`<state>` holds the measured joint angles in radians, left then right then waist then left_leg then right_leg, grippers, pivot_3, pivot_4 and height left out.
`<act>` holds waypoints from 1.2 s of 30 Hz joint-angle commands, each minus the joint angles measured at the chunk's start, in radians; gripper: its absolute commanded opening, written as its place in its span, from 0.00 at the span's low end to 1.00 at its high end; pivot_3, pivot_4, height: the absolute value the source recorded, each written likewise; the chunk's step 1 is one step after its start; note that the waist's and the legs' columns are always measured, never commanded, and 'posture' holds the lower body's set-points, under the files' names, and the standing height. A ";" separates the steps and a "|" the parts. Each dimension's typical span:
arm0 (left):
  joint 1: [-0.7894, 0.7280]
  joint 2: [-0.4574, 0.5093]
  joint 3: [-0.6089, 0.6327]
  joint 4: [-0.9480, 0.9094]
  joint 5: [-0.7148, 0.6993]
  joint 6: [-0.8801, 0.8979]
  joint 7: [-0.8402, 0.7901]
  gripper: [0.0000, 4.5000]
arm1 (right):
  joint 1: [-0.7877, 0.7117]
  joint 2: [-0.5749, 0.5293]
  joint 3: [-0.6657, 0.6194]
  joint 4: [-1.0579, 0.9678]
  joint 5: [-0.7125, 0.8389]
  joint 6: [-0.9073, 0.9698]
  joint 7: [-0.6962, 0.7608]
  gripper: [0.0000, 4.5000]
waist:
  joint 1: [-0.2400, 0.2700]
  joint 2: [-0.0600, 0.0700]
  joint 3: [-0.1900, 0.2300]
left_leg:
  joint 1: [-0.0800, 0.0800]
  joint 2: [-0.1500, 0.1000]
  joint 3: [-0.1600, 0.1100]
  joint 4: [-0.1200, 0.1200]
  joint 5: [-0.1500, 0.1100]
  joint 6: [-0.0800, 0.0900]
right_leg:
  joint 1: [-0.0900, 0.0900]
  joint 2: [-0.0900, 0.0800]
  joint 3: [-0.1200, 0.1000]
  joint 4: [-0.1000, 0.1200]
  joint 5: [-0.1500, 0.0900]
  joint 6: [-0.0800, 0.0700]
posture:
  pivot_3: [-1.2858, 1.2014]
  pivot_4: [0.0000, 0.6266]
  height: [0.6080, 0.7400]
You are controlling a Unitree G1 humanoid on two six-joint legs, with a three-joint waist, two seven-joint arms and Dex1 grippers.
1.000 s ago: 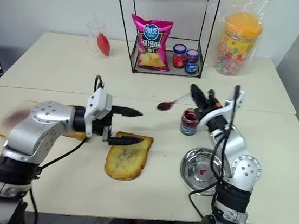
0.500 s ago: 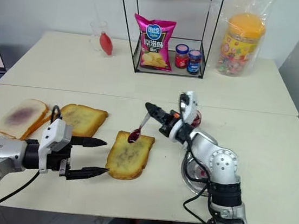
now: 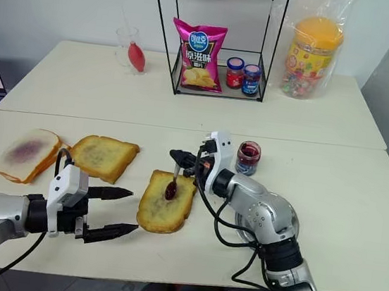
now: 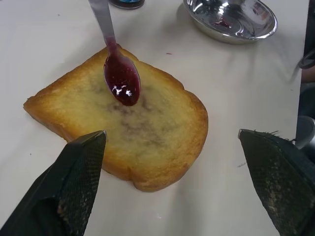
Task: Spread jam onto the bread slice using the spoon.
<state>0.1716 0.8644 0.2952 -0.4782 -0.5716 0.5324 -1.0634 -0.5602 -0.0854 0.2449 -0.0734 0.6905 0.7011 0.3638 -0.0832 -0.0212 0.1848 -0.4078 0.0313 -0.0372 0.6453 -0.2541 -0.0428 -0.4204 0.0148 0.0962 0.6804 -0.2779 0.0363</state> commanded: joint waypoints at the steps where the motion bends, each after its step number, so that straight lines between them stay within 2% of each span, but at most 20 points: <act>1: 0.002 -0.003 0.016 -0.008 -0.003 -0.027 0.005 1.00 | 0.000 0.019 -0.016 -0.030 -0.007 -0.010 0.039 0.00 | 0.000 0.000 0.000 | 0.000 0.000 0.000 0.000 0.000 0.000 | 0.000 0.000 0.000 0.000 0.000 0.000 | 0.52 0.24 1.00; 14: 0.001 0.005 0.011 0.016 0.001 -0.046 -0.003 1.00 | -0.009 0.011 -0.054 -0.145 0.024 0.083 0.088 0.00 | 0.000 0.000 0.000 | 0.000 0.000 -0.001 0.000 0.000 0.000 | 0.000 0.000 0.000 0.001 0.000 0.000 | 0.52 0.24 1.00; 36: -0.018 0.011 -0.008 0.042 0.008 -0.059 -0.020 1.00 | -0.048 0.014 -0.003 -0.165 -0.100 0.002 0.163 0.00 | 0.000 0.000 0.000 | 0.000 0.000 -0.001 0.001 0.000 0.000 | 0.000 0.000 -0.001 0.001 0.000 0.000 | 0.52 0.24 1.00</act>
<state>0.1642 0.8671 0.2855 -0.4329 -0.5671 0.4912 -1.0806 -0.5830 -0.0748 0.2386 -0.1879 0.5933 0.7273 0.5063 -0.0832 -0.0216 0.1846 -0.4076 0.0312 -0.0381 0.6459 -0.2540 -0.0430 -0.4202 0.0147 0.0954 0.6817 -0.2776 0.0360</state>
